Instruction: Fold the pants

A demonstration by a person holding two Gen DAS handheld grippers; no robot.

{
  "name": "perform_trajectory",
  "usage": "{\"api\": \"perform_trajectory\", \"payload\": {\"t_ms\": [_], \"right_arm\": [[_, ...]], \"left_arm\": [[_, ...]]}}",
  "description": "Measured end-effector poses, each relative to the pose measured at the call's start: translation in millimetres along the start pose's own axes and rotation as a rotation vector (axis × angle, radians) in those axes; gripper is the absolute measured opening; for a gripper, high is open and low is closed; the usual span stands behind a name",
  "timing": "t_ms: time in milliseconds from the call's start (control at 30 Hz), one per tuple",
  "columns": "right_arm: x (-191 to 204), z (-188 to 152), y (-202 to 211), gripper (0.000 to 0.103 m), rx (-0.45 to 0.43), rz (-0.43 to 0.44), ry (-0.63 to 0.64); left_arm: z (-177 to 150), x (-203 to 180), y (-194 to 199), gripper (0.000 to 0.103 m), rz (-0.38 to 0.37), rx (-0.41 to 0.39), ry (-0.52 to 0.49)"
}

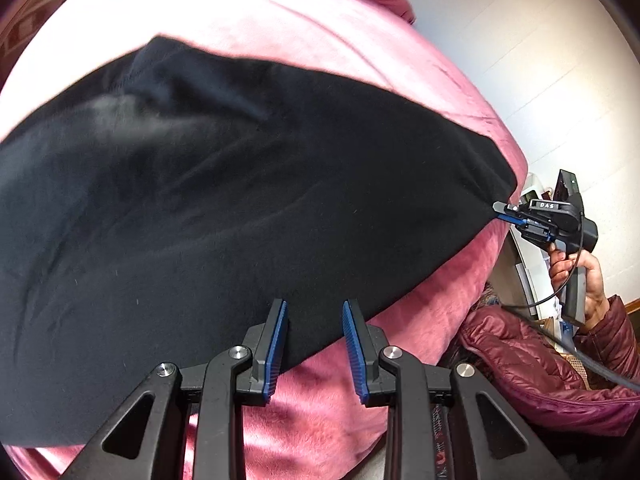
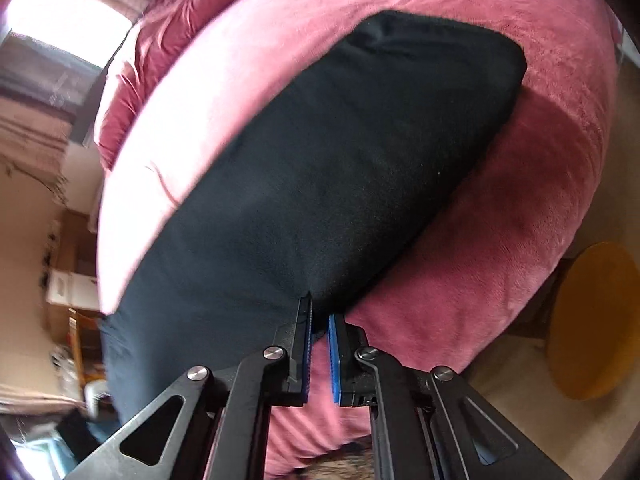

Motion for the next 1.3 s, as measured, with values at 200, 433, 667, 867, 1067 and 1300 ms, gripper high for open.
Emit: {"api": "perform_trajectory", "payload": {"t_ms": [200,433,667,867,1067,1300], "right_arm": [[10,0,-1,0.009,0.010,-0.060,0.057],[38,15,51,0.032,-0.134,-0.183,0.237],[190,-10,51,0.033,-0.092,0.097,0.553],[339,-64,14,0.033,0.042,0.287,0.774],[440,-97,-26,0.033,0.159,0.308,0.905],[472,-116,-79,0.033,0.286,0.255,0.983]], "left_arm": [[0,-1,11,0.029,-0.012,-0.035,-0.001],[15,33,59,0.031,0.060,-0.211,0.086],[21,53,78,0.032,0.119,-0.281,0.114],[15,60,71,0.032,0.151,-0.246,0.101],[10,68,64,0.032,0.140,-0.242,0.129],[5,79,65,0.032,0.116,-0.245,0.158]]}}
Point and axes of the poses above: each gripper's, at about its wrist camera, not at the fingertips, and y roughly against the way its jaws point, x to its left, z to its top, the point moved 9 cm from there along -y, roughly the way its jaws point, and after that the axes turned 13 degrees about -z, right-handed, at the moved point
